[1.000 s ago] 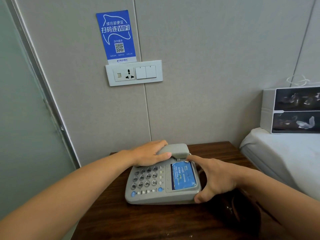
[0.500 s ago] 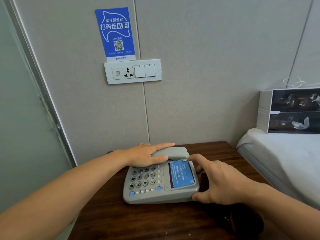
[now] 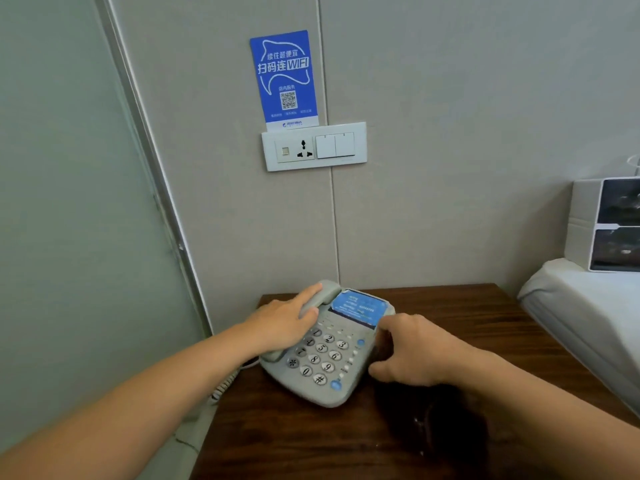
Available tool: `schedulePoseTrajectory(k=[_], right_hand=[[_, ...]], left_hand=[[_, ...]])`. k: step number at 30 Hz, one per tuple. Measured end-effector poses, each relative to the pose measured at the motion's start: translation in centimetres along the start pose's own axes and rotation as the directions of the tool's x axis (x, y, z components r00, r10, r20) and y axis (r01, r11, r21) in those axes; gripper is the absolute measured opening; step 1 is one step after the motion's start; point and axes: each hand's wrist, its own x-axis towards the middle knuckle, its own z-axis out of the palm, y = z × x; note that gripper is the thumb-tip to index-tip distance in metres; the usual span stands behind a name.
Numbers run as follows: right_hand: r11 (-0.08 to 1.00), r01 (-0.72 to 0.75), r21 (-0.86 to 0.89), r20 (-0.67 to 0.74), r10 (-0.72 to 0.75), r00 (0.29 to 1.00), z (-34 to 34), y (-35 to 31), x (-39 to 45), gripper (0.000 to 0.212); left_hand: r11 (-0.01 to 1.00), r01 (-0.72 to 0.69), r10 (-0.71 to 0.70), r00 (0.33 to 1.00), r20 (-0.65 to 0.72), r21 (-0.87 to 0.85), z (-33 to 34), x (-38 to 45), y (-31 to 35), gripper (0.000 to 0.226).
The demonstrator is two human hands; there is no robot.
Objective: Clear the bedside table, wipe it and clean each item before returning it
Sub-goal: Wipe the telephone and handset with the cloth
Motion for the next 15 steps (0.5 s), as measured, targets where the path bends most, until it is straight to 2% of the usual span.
schedulePoseTrajectory(k=[4,6,8,15], right_hand=[[0.991,0.13,0.03,0.093,-0.132,0.987,0.1,-1.6,0.6,0.063],[0.988,0.141,0.058,0.123,-0.147,0.981,0.2,-2.2,1.7,0.084],[0.984,0.153,0.085,0.143,-0.164,0.976,0.5,-3.0,3.3,0.096],[0.982,0.16,0.105,0.14,-0.174,0.975,0.9,-4.8,8.6,0.097]], left_hand=[[0.987,0.158,-0.156,0.98,-0.127,0.009,0.9,-1.7,-1.0,0.057],[0.971,0.24,-0.235,0.956,-0.174,0.004,0.8,-2.2,-1.6,0.057],[0.951,0.31,-0.307,0.932,-0.194,-0.016,0.6,-2.3,-2.3,0.058],[0.921,0.367,-0.389,0.891,-0.233,-0.132,-0.1,-0.9,-4.0,0.057]])
